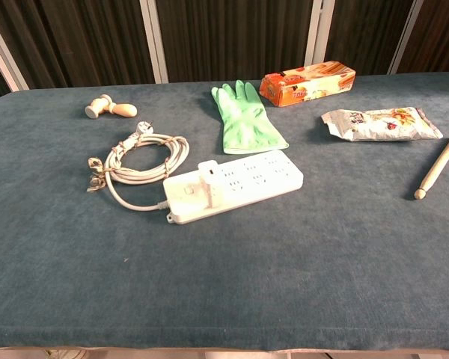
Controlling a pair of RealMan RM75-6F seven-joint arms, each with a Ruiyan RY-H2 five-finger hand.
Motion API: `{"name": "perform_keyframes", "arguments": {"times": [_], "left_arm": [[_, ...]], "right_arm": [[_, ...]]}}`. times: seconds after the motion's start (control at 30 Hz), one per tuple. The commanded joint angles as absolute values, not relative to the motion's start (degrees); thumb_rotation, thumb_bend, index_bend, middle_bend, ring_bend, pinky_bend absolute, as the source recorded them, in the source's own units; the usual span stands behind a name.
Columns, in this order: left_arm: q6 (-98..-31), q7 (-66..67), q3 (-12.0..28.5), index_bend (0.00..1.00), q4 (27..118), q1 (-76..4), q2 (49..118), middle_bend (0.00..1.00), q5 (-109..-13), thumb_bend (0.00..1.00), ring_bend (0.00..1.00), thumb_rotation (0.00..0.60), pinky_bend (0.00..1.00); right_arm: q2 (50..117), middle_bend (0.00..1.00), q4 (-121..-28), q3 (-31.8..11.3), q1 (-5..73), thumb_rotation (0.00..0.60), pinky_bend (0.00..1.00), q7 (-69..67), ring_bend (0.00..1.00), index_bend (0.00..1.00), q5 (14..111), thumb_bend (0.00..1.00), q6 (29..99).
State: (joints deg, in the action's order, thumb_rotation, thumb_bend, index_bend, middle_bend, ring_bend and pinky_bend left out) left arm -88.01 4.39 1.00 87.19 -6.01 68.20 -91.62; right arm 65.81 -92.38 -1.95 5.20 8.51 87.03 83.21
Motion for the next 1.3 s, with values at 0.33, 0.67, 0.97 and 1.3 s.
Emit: {"name": "perform_keyframes", "arguments": {"times": [0.33, 0.67, 0.97, 1.3], "left_arm": [[-80.7, -1.3, -1.0, 0.00, 86.2, -10.1, 72.3, 0.00, -94.2, 0.38, 0.00, 0.600, 0.09], [-72.2, 20.6, 4.8, 0.00, 90.7, -17.5, 84.8, 0.00, -88.7, 0.38, 0.00, 0.600, 0.12], [-67.4, 28.6, 10.0, 0.00, 88.8, -23.4, 96.7, 0.00, -79.5, 0.34, 0.00, 0.531, 0.11], [-66.7, 30.3, 12.3, 0.00, 82.4, -27.4, 106.4, 0.00, -74.9, 0.33, 0.00, 0.452, 0.12]], "right_arm": [[68.2, 0.00, -87.8, -2.6, 11.4, 0.515, 0.00, 8.4, 0.00, 0.00, 90.1, 0.07, 76.1], [75.1, 0.00, -80.1, -5.1, 25.9, 0.509, 0.00, 14.5, 0.00, 0.00, 91.9, 0.37, 59.7], [81.8, 0.00, -71.4, -6.4, 35.6, 0.511, 0.00, 9.4, 0.00, 0.04, 91.7, 0.54, 50.6], [82.7, 0.00, -66.2, -5.0, 40.6, 0.515, 0.00, 5.3, 0.00, 0.01, 93.1, 0.54, 48.4]]}}
